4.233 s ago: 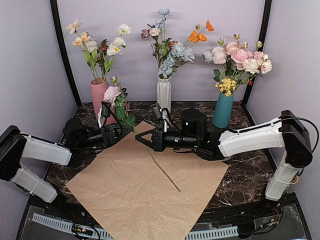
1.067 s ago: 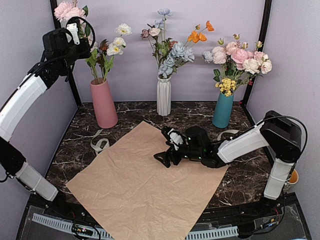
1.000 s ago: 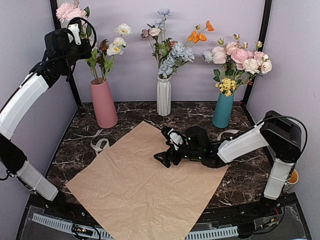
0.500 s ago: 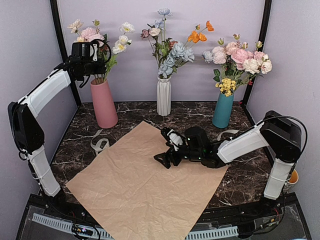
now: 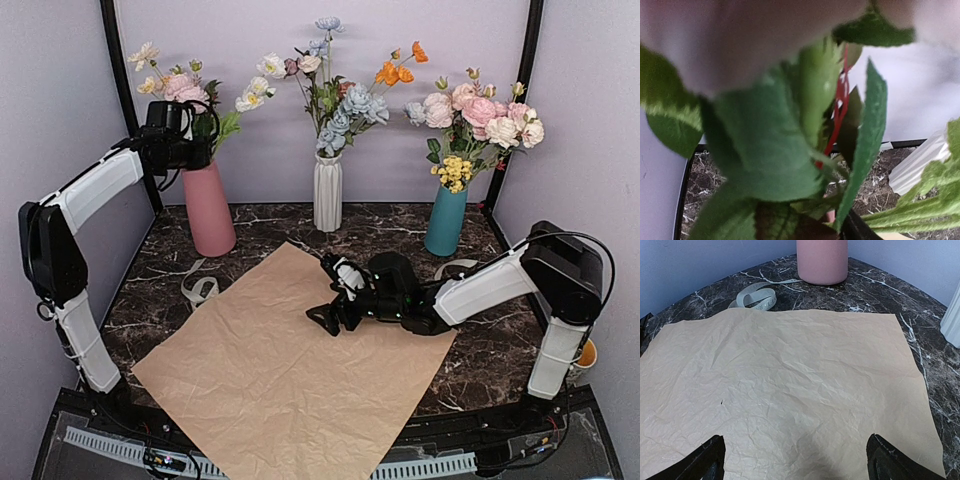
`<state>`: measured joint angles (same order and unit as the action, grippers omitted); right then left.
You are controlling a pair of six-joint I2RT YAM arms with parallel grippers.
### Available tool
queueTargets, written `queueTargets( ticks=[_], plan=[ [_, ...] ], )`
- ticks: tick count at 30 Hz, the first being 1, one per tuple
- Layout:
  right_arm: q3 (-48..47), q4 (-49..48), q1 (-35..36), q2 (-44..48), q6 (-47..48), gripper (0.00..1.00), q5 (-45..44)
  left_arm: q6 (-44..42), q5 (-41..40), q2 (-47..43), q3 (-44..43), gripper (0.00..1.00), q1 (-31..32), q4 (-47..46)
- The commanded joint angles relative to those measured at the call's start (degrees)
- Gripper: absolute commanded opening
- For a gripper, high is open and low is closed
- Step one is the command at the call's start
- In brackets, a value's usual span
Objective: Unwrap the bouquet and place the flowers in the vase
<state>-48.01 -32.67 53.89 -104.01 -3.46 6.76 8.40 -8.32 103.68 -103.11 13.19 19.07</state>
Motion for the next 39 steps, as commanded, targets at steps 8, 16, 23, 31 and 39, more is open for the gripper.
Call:
queueTargets(
  ticks=[8, 16, 23, 31, 39],
  plan=[
    [-1.63, -0.29, 0.78, -1.00, 0.12, 0.98, 0.36, 1.79, 3.75, -10.13, 1.11, 0.84, -0.25, 3.93],
    [-0.78, -1.80, 0.78, -0.77, -0.56, 0.99, 1.17, 0.77, 5.54, -19.03, 0.37, 0.99, -0.18, 8.99],
    [0.58, -3.34, 0.78, 0.46, -0.20, 0.99, -1.70, -1.26, 7.97, -29.01, 3.32, 0.99, -0.24, 12.30],
    [11.18, -17.52, 1.67, 7.27, 7.77, 0.99, -11.83, -1.81, 4.06, -47.56, 34.23, 0.99, -0.19, -2.82],
    [14.62, -20.22, 2.30, 17.07, 15.77, 0.99, -28.20, -2.74, -10.24, -56.55, 60.48, 0.99, -0.26, -18.27]
  ],
)
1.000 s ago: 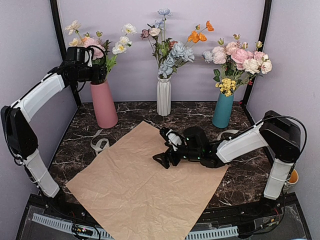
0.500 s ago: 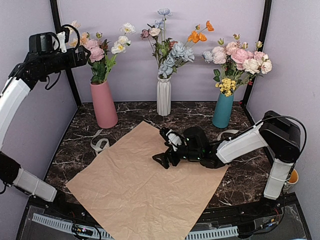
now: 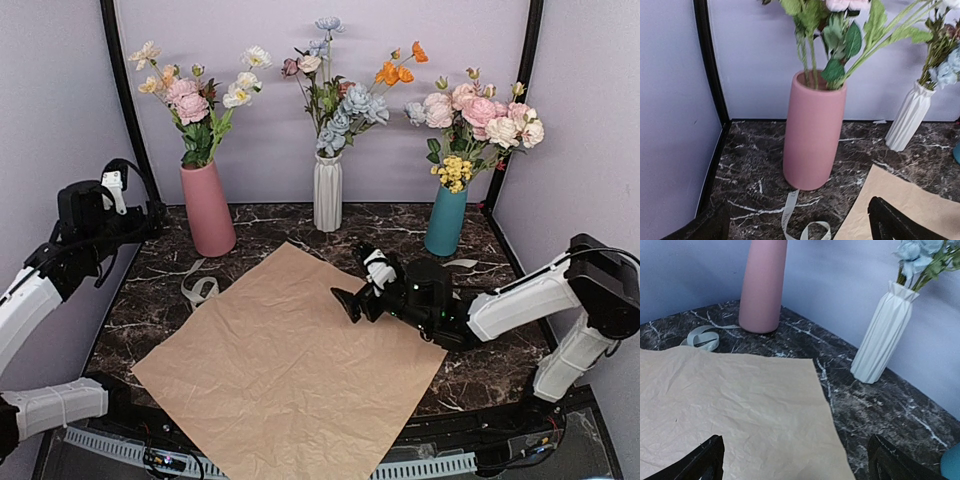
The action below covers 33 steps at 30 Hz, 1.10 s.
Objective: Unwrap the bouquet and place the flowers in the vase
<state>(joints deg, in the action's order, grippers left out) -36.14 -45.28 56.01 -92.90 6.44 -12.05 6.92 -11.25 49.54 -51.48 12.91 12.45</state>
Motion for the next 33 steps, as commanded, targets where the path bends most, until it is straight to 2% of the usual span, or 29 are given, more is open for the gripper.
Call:
queueTargets(
  ticks=[1, 4, 6, 11, 14, 17, 19, 21, 23, 26, 30, 31, 33],
  plan=[
    [3.28, -8.47, 0.11, 7.00, 6.88, 0.99, -11.25, -1.77, -7.88, -2.32, 11.49, 0.98, 0.01, -14.71],
    [4.76, -9.23, -1.22, 10.56, 8.85, 1.00, -18.61, -2.12, -9.95, -0.12, 19.27, 0.98, -0.13, -23.57],
    [5.02, -5.99, -3.88, 13.78, 6.65, 1.00, -20.96, -2.94, -9.92, 2.89, 23.20, 0.99, -0.37, -30.24],
    [6.80, 6.00, -15.77, 23.58, -3.88, 1.00, -20.73, -3.19, -9.90, 11.25, 29.43, 0.99, -1.15, -45.95],
    [9.75, 10.92, -24.70, 29.27, -10.71, 1.00, -20.34, -3.20, -7.15, 16.56, 32.31, 0.99, -2.76, -54.18],
    [17.92, 5.21, -31.15, 33.71, -10.29, 1.00, -16.05, -4.31, -5.87, 21.85, 34.83, 0.99, -4.07, -62.28],
    [24.54, -4.06, -32.58, 36.44, -4.00, 1.00, -11.50, -3.74, -4.64, 24.47, 36.40, 0.99, -5.16, -67.06],
    [28.68, -7.97, -32.84, 38.52, -0.54, 1.00, -13.65, -3.96, -2.43, 27.30, 37.71, 0.99, -6.37, -72.64],
    [28.52, -4.79, -33.55, 39.35, -3.04, 1.00, -19.26, -2.90, -1.10, 27.79, 35.66, 0.99, -7.05, -67.99],
    [28.33, -3.17, -34.67, 36.87, -5.21, 0.99, -21.62, -2.98, -0.18, 28.73, 34.78, 0.99, -7.65, -67.58],
    [30.32, -9.25, -35.47, 30.26, -5.62, 1.00, -23.66, -6.24, 1.23, 30.11, 37.12, 0.99, -8.50, -77.10],
    [30.85, -12.64, -35.70, 28.67, -4.48, 1.00, -23.39, -6.73, 2.28, 30.74, 36.52, 0.99, -9.06, -77.26],
    [30.25, -13.56, -36.46, 26.91, -2.42, 1.00, -19.39, -6.91, 5.55, 32.04, 34.45, 0.99, -10.46, -75.14]
  ],
)
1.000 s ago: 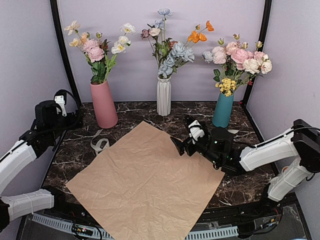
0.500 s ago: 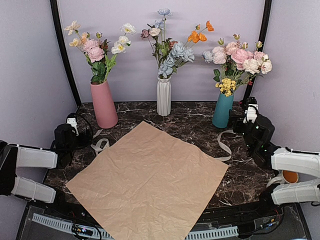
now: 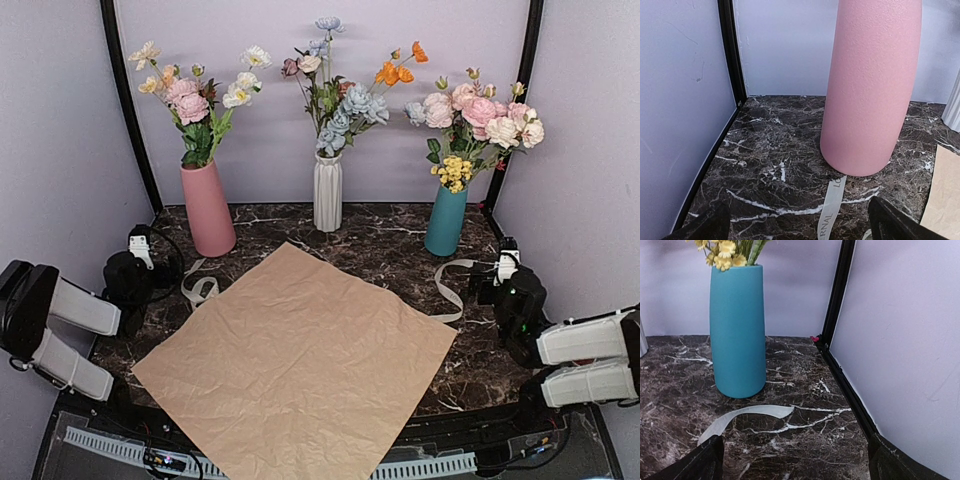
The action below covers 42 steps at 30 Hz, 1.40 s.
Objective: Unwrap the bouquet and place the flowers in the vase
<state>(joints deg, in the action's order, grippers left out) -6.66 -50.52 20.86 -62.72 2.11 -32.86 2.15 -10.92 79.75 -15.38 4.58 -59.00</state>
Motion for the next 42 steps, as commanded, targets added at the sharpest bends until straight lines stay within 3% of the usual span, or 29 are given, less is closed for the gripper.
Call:
queueTargets(
  ticks=[1, 5, 9, 10, 11, 13, 14, 15, 17, 20, 22, 42],
  plan=[
    [0.99, -11.70, -2.01, -4.91, 3.07, 1.00, 2.59, -1.81, 6.21, 2.50, -2.80, 0.99, -2.75, -1.59],
    [-2.07, -21.83, -4.18, -14.62, 6.64, 1.00, 3.92, -0.43, 9.04, 4.01, -4.96, 0.99, -5.24, 0.75],
    [-5.72, -27.65, -7.72, -23.41, 7.90, 1.00, 12.01, -0.80, 10.55, 5.06, -5.79, 0.98, -6.06, 0.77],
    [-7.12, -25.29, -8.86, -23.93, 4.71, 1.00, 7.51, -0.69, 10.20, 5.04, -5.70, 0.98, -6.15, 0.48],
    [-7.27, -22.94, -11.72, -23.57, 1.95, 1.00, 10.82, -0.62, 9.74, 4.80, -5.06, 0.97, -6.16, -0.46],
    [-6.06, -22.28, -19.24, -23.64, -3.03, 1.00, 25.00, -0.95, 9.59, 7.49, 1.78, 0.99, -6.22, -14.76],
    [-3.91, -31.07, -21.51, -26.29, -4.75, 1.00, 30.07, -1.16, 10.17, 10.05, 3.80, 0.99, -6.32, -22.08],
    [-2.59, -32.13, -22.47, -25.77, -5.24, 1.00, 33.00, -1.96, 10.62, 11.22, 4.35, 0.99, -6.34, -25.96],
    [-3.81, -27.93, -22.65, -24.70, -5.01, 1.00, 33.78, -1.41, 12.60, 9.27, 2.00, 0.99, -6.49, -17.80],
    [-5.20, -25.25, -22.60, -24.68, -4.10, 1.00, 35.57, -2.73, 15.68, 10.12, 1.20, 0.99, -6.69, -16.68],
    [-4.62, -28.40, -22.52, -25.81, -4.29, 0.99, 35.60, -2.91, 15.92, 10.61, 1.33, 0.99, -6.69, -18.50],
    [-6.04, -25.33, -21.74, -25.61, -2.11, 0.99, 38.33, -3.38, 16.37, 10.38, 1.87, 0.99, -6.59, -19.13]
  ],
)
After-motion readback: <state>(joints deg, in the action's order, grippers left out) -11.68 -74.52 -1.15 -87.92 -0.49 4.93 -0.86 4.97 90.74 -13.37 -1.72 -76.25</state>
